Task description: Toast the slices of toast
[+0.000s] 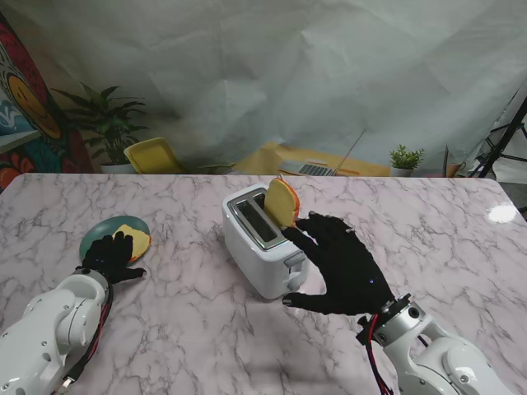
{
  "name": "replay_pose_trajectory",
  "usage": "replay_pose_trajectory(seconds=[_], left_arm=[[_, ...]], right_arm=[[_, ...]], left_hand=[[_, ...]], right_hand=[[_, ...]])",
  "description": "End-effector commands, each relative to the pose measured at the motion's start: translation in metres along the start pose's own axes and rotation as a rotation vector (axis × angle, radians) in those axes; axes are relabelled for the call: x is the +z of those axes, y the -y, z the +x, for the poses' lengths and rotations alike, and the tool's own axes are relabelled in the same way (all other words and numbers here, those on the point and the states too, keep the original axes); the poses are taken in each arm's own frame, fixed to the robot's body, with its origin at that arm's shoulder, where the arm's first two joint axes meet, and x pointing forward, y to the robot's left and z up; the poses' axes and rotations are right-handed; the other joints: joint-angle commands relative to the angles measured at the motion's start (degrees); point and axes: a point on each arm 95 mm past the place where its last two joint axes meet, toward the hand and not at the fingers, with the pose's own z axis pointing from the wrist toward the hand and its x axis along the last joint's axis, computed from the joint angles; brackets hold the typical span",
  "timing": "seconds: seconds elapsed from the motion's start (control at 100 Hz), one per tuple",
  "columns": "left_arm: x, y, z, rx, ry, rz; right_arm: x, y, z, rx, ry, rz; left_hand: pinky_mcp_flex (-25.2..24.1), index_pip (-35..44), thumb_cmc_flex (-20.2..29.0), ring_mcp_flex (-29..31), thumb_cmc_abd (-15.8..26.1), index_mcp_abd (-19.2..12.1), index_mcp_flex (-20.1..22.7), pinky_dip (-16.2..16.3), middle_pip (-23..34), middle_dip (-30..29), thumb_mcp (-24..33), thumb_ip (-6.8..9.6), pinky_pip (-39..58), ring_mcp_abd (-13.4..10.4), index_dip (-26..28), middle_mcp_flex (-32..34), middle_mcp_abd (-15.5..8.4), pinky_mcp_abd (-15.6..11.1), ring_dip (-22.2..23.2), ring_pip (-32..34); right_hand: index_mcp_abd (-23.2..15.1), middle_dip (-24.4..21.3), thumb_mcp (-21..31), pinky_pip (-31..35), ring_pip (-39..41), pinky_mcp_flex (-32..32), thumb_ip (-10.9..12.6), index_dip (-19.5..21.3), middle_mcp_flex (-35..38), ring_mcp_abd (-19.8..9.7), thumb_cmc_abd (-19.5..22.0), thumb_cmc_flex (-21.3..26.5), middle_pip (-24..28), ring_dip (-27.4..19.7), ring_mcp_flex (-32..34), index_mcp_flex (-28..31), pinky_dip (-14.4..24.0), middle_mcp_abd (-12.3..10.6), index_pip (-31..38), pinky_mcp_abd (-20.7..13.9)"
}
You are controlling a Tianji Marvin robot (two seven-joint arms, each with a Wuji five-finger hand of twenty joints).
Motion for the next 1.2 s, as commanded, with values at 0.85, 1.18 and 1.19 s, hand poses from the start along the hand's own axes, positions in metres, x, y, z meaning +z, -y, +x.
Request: replay_pose_trajectory(seconds=[0.85,1.18,1.19], left_arm=[[0.018,-0.008,0.002,-0.037,0.036,0.045],[0.020,-0.013,-0.002,-0.067,0.054,0.050],[0.020,-0.013,-0.002,-0.068,0.054,0.051]], right_arm=[[-0.002,0.006,-0.001,0.002,0.015,-0.006],[-0.002,0.007,-0.002,0.003,0.020,-0.007],[-0.003,0.007,-0.002,0.003,0.021,-0.007]], left_hand=[[11.5,26.8,25.3,20.8,-4.1,-9.8,8.9,5.7,21.4,5.6,13.0,0.51,15.3,-4.1,6.2,15.7,-6.7,-3.4,10.4,8.2],[14.0,32.6,25.3,24.6,-5.1,-12.1,10.7,6.1,22.9,6.6,23.6,-2.08,16.9,-5.1,4.4,19.9,-8.4,-3.7,10.9,8.7],[14.0,32.7,25.3,24.7,-5.1,-12.1,10.8,6.1,22.9,6.7,23.7,-2.10,17.0,-5.1,4.4,20.0,-8.4,-3.7,11.0,8.7]], right_hand=[[0.0,1.2,1.0,3.0,1.0,-0.7,0.6,-3.1,-0.4,-1.5,3.8,-1.2,3.4,-2.0,1.6,1.2,-1.0,-1.3,3.4,-1.0],[0.1,1.3,0.8,8.3,0.8,-2.5,0.6,-4.7,-0.5,-1.3,4.2,-1.0,4.1,-2.1,2.1,1.2,-2.1,-0.5,4.6,-1.0],[0.2,1.3,0.8,8.4,0.8,-2.5,0.6,-4.7,-0.5,-1.2,4.2,-1.0,4.1,-2.1,2.0,1.2,-2.1,-0.5,4.6,-1.1]])
